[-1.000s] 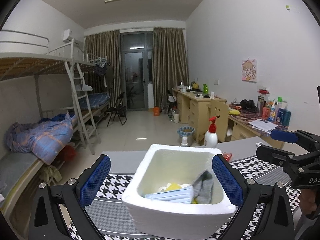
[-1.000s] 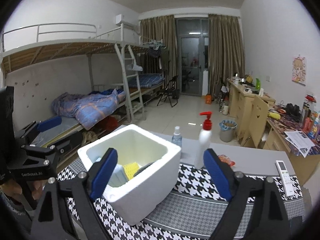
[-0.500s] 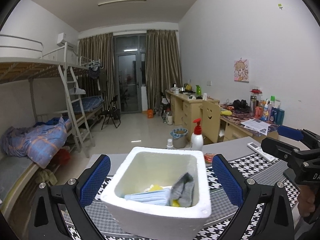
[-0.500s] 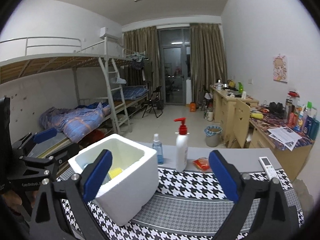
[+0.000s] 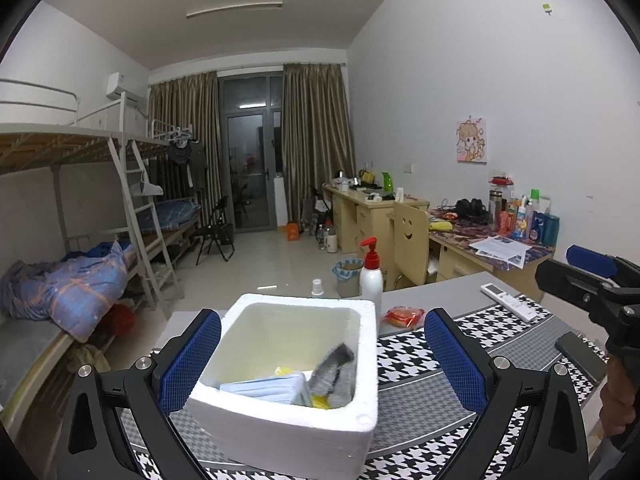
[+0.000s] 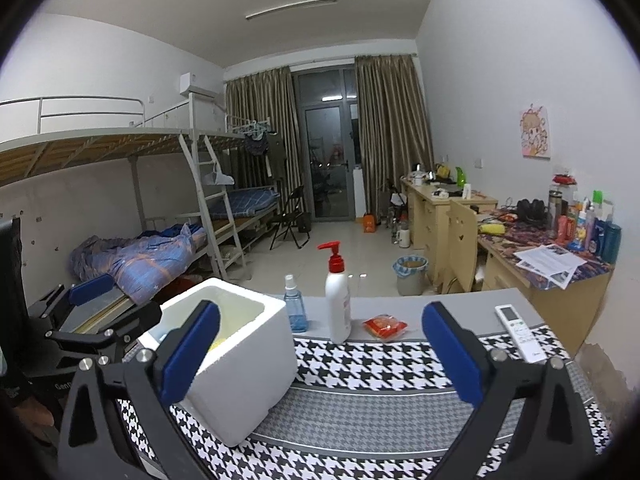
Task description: Organize soft objects
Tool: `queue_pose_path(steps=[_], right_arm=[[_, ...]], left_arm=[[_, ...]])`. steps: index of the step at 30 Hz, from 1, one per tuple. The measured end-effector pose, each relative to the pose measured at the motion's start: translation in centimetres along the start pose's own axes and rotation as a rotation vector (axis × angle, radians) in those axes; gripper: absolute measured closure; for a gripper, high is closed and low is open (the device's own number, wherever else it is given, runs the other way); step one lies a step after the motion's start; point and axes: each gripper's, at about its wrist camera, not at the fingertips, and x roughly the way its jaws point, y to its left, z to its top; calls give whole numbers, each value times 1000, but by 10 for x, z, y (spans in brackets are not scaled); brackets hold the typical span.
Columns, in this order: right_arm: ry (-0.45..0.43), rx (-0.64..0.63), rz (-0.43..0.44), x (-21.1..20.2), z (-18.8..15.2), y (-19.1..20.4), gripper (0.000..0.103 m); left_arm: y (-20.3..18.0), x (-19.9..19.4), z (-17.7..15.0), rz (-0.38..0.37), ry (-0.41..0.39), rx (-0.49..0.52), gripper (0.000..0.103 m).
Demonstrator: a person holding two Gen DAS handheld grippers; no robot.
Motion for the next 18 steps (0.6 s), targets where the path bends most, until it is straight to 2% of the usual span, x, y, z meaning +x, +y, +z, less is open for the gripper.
queue_pose_path(steps=[11, 18], right_arm=[[-58, -97, -46, -24, -10, 7, 1], [-92, -88, -41, -37, -17, 5, 1]], left_arm=[[-12, -17, -8, -14, -43, -19, 1], [-17, -28, -12, -25, -81, -20, 1]])
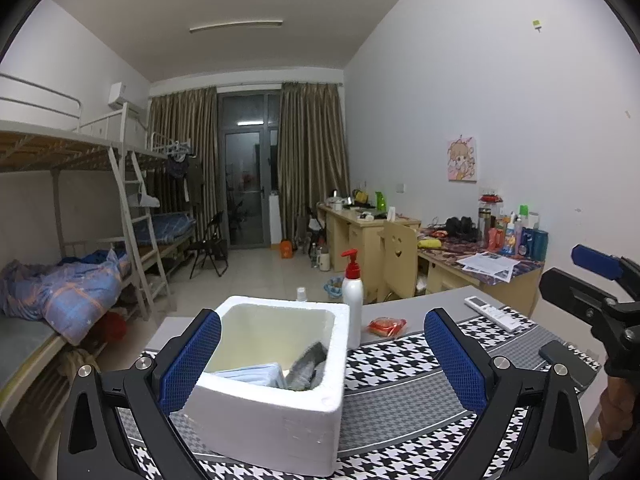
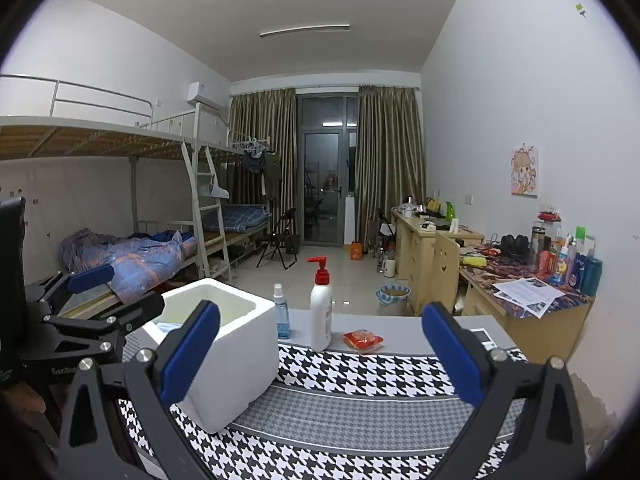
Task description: Organize soft objects
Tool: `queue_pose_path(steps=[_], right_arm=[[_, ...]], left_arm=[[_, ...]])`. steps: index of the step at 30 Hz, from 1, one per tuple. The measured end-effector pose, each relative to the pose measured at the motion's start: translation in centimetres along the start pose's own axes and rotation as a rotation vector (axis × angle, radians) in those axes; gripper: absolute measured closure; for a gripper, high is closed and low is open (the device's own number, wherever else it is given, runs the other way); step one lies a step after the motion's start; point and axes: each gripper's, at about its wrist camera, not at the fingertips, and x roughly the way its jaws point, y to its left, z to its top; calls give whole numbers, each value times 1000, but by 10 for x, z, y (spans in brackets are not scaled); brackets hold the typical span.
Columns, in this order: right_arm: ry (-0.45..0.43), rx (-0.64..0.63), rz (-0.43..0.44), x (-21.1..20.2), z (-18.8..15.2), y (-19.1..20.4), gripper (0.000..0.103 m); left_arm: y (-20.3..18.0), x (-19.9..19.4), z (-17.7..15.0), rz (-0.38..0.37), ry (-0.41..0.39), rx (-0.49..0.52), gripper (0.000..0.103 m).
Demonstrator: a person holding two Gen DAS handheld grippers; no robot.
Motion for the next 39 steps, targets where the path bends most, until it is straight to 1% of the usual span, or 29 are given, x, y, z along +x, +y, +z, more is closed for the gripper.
queue_pose_path(steps=[5, 8, 13, 18, 26, 31, 34, 39], right_arm=[[9, 16, 16, 2, -6, -3, 1], [14, 21, 10, 3, -10, -4, 1], [7, 37, 19, -2, -18, 0, 1], [7, 29, 8, -7, -28, 6, 1], [10, 27, 6, -13, -36, 16, 1], [25, 34, 0, -14, -41, 18, 1], [22, 28, -13, -15, -44, 17, 1], [18, 42, -9, -19, -47, 17, 1]], left_arm=[[-7, -5, -2, 17, -14, 20, 1], [-8, -9, -6, 26, -20, 19, 1], [-11, -17, -12, 49, -51, 31, 1], [-4, -27, -20, 48, -67, 6, 1], [3, -39, -30, 85, -91, 5, 1], [5, -42, -39, 98, -82, 12, 1], [8, -44, -43, 100, -80, 5, 1], [10, -47, -47, 94, -84, 2, 1]])
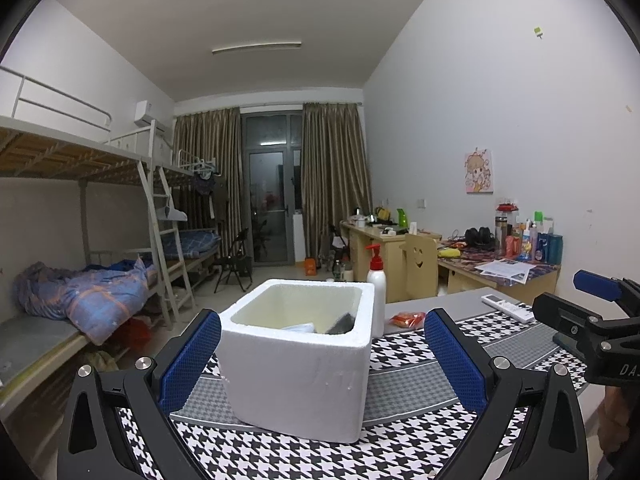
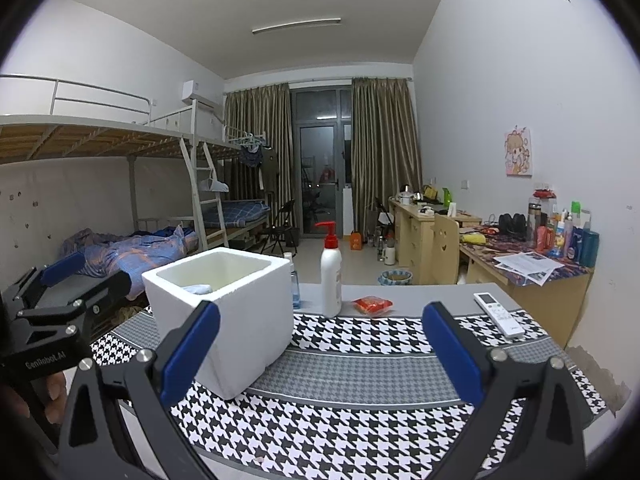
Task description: Organize soft objects
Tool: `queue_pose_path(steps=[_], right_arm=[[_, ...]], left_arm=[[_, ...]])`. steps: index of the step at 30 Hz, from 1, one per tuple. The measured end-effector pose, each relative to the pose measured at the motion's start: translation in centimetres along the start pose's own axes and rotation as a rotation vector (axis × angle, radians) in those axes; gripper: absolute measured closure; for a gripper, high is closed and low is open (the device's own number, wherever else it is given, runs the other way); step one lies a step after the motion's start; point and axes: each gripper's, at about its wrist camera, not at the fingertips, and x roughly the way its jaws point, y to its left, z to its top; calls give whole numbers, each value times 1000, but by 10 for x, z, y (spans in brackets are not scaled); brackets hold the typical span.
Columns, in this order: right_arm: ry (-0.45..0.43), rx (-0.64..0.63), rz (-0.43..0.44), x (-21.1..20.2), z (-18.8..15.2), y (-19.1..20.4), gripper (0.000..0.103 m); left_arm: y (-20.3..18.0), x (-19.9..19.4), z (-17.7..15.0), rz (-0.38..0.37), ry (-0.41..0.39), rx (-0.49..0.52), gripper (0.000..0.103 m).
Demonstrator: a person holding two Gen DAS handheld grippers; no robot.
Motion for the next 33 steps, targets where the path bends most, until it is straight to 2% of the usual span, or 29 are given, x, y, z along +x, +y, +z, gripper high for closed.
queue_pose_path(steps=[19, 33], right_arm=[[11, 9, -12, 1, -20, -7, 1], [15, 18, -27, -3, -23, -8, 1]], left_arm=[[5, 5, -20, 37, 16, -6, 1], [4, -2, -22, 22, 15, -6, 1]])
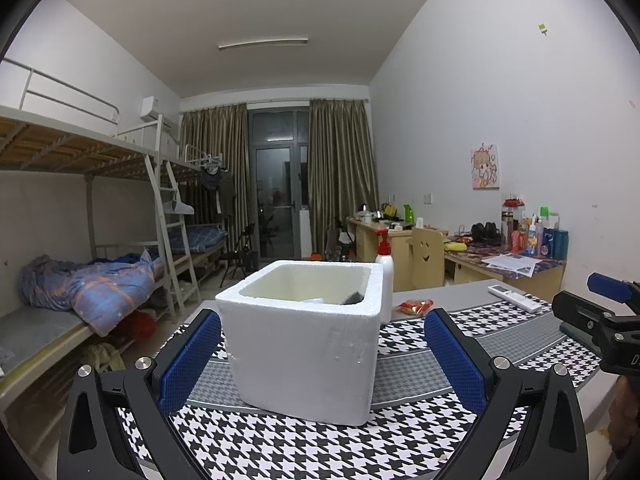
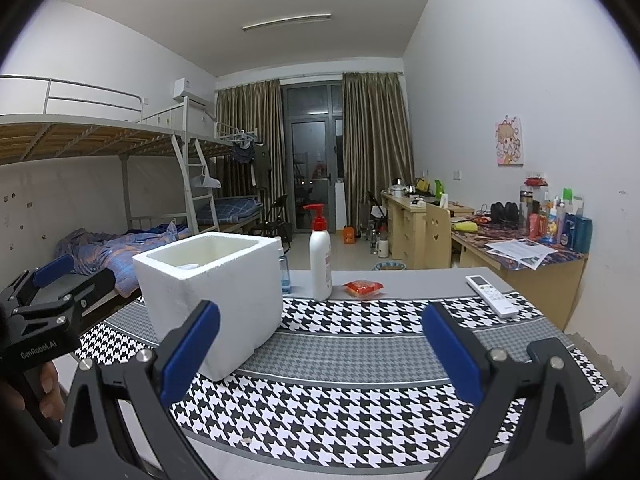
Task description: Organize soft objects
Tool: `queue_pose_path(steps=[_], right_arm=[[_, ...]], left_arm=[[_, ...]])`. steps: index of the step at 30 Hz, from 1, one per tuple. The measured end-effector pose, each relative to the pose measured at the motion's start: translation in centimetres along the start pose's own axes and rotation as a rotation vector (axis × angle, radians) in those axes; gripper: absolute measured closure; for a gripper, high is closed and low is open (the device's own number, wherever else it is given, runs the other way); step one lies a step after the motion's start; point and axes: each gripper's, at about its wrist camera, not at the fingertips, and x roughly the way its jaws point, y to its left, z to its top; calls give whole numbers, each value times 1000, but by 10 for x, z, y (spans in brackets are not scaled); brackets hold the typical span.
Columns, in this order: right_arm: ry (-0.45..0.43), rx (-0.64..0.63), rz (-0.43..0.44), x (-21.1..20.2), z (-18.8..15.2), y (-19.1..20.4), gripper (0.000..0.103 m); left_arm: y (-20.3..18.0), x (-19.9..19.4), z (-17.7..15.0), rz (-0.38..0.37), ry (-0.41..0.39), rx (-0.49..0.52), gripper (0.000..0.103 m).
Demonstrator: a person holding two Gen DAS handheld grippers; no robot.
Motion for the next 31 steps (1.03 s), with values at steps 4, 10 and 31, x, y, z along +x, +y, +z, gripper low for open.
queue_pose_path(steps=[4, 10, 31], right_arm=[[6, 5, -2, -1, -1, -1, 1], [10, -2, -2, -2, -3, 0, 1], [21, -1, -1, 0, -6, 0, 1]], left_arm=[[-3, -2, -1, -8, 7, 8, 1], [-4, -3, -2, -7, 9, 9, 1], [-3, 1, -6, -23, 43, 14, 1]])
